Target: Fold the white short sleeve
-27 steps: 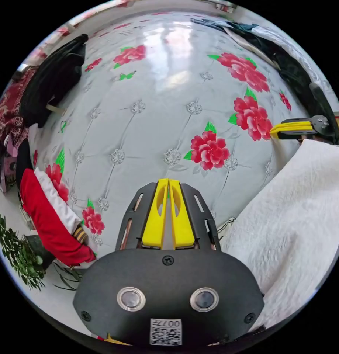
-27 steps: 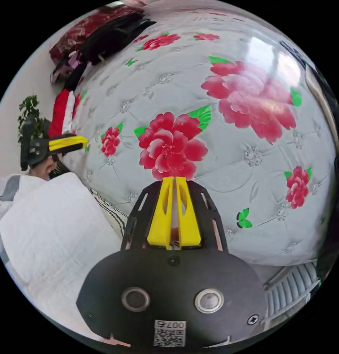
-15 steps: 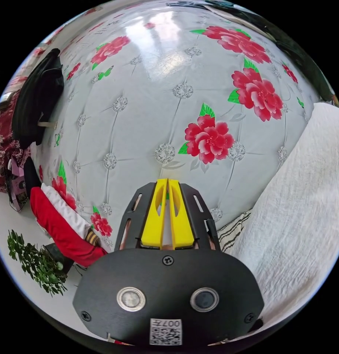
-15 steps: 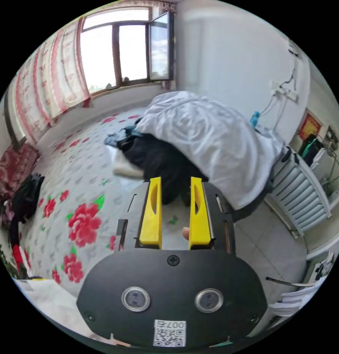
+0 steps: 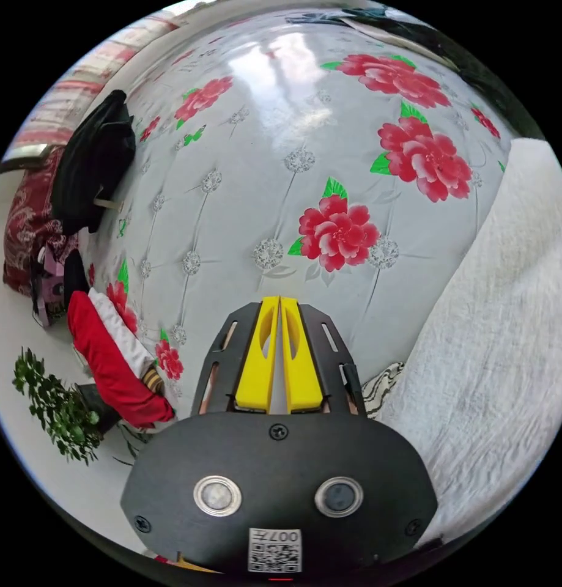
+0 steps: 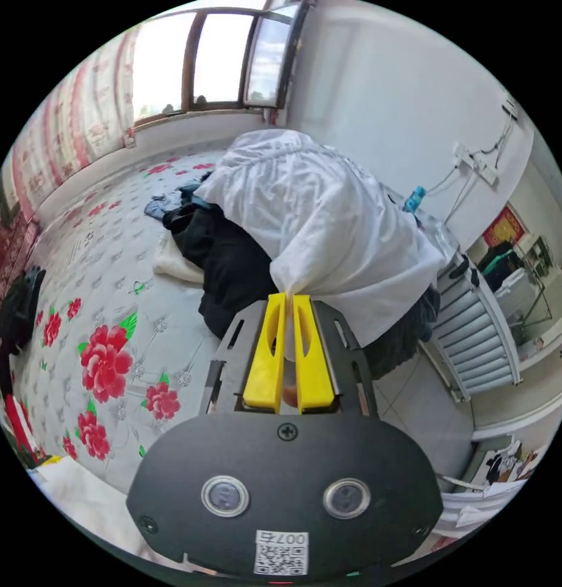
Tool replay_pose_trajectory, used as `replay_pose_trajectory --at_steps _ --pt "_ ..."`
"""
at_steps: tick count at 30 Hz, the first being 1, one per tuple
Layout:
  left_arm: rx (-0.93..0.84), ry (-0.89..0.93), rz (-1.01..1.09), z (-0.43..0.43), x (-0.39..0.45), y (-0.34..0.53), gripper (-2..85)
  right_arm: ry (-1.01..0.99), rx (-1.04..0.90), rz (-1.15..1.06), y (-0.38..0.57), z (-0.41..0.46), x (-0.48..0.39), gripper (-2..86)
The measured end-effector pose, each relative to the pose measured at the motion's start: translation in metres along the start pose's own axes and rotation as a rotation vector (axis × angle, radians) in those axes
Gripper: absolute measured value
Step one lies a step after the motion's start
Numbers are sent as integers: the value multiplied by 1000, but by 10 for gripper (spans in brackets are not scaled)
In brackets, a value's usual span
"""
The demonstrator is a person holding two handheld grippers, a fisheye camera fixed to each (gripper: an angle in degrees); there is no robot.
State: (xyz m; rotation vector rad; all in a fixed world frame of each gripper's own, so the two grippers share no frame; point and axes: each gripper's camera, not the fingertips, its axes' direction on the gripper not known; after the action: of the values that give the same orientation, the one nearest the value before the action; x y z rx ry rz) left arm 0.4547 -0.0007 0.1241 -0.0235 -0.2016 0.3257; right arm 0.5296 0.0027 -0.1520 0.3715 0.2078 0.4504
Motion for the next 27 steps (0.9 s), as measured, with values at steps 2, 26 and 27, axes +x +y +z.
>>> replay_pose_trajectory --at_steps 2,26,27 --pt "53 67 -54 -16 -11 8 -10 -90 109 -57 27 -41 -33 0" --pt "399 300 -277 -125 -198 138 39 -992 -148 -969 159 -149 -322 46" --pt "381 307 -308 -118 -211 150 40 -955 -158 -977 163 -144 -319 49"
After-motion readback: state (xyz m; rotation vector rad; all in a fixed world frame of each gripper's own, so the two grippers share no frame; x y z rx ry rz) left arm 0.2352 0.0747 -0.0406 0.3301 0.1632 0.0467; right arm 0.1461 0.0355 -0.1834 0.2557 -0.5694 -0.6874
